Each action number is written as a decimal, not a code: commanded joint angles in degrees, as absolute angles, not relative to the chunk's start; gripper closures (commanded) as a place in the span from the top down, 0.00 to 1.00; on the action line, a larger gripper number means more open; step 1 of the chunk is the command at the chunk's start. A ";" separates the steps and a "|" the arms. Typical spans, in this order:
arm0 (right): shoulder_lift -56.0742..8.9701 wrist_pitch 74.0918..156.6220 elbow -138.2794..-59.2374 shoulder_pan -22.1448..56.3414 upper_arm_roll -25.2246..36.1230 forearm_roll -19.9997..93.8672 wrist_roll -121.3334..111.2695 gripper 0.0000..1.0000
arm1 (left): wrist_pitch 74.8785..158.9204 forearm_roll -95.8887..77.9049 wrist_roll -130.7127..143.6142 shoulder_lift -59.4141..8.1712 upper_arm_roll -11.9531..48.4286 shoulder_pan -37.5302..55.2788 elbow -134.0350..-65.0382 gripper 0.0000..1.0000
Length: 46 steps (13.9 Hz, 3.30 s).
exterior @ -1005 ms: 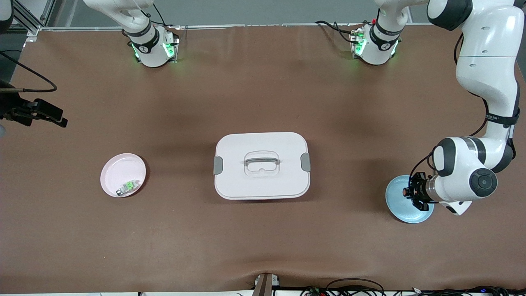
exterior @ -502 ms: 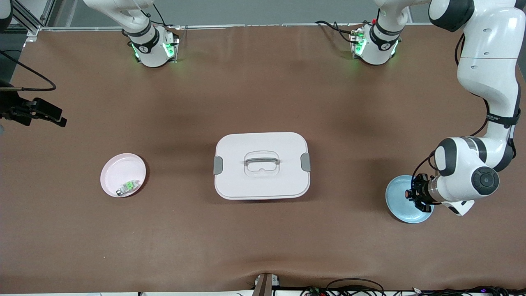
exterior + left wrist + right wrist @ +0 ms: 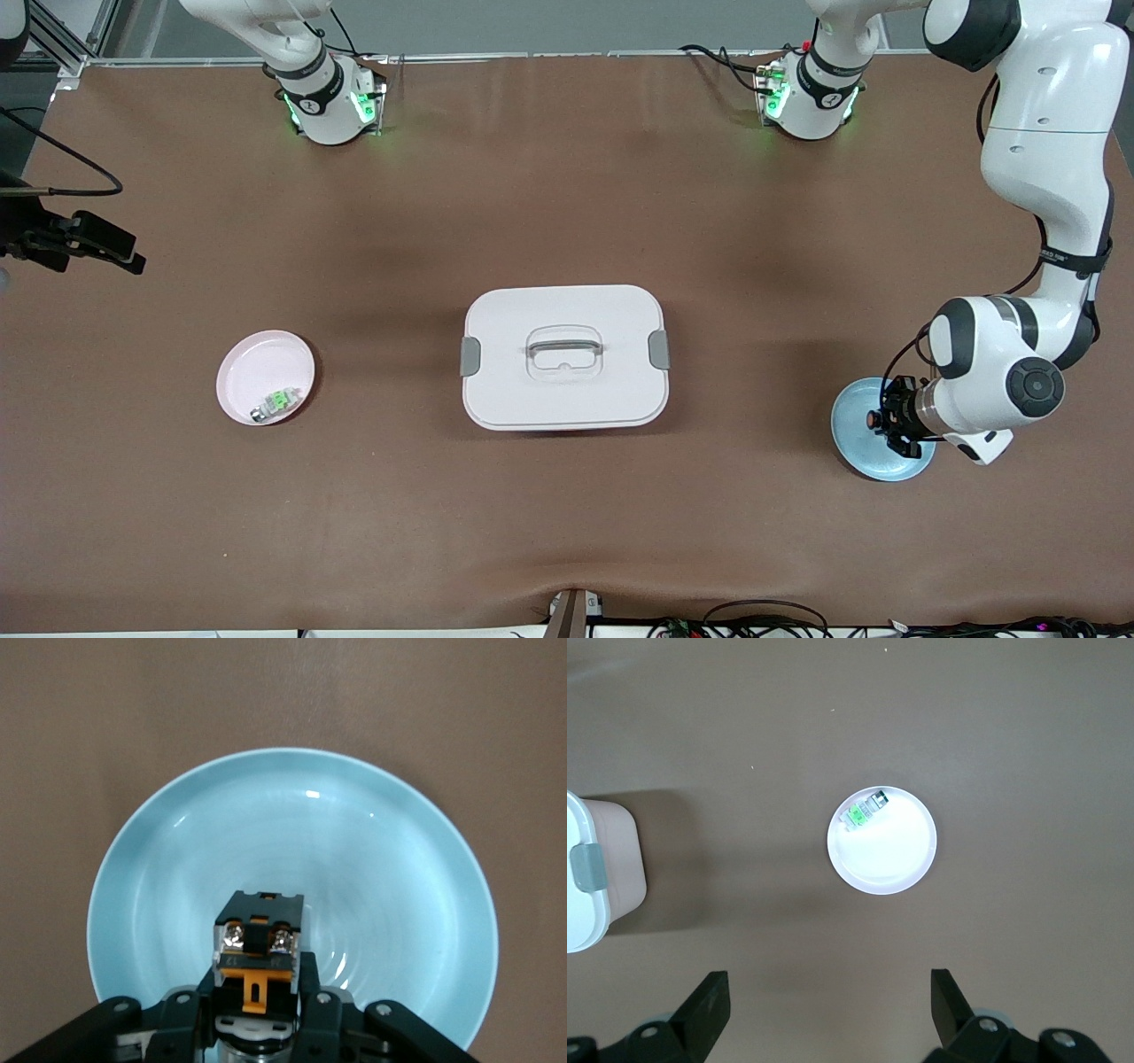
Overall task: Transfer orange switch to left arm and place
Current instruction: 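Lower the switch onto the light-blue plate with the left gripper, then open the left gripper to release the switch on the plate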
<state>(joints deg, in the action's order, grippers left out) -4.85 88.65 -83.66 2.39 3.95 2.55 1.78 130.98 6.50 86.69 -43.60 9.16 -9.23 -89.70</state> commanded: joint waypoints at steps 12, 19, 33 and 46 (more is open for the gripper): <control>-3.34 85.69 -82.80 1.50 3.95 3.24 2.02 1.00 | 135.53 7.21 85.25 -42.98 11.25 -10.72 -90.79 1.00; -3.34 86.57 -82.35 1.32 3.69 2.29 1.85 1.00 | 134.74 7.47 85.08 -41.05 11.43 -8.79 -90.88 1.00; -3.34 88.33 -82.44 1.49 3.60 1.05 1.85 1.00 | 124.63 7.47 33.60 -34.46 11.43 -8.35 -93.60 1.00; -3.16 86.14 -82.53 4.40 3.60 1.32 2.64 1.00 | 124.98 6.68 5.80 -29.63 11.43 -8.52 -92.11 1.00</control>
<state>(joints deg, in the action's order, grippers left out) -4.05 87.31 -82.25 4.71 3.39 1.42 1.83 125.82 6.57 6.61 -32.26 11.30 -8.25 -91.13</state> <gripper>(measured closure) 0.000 0.000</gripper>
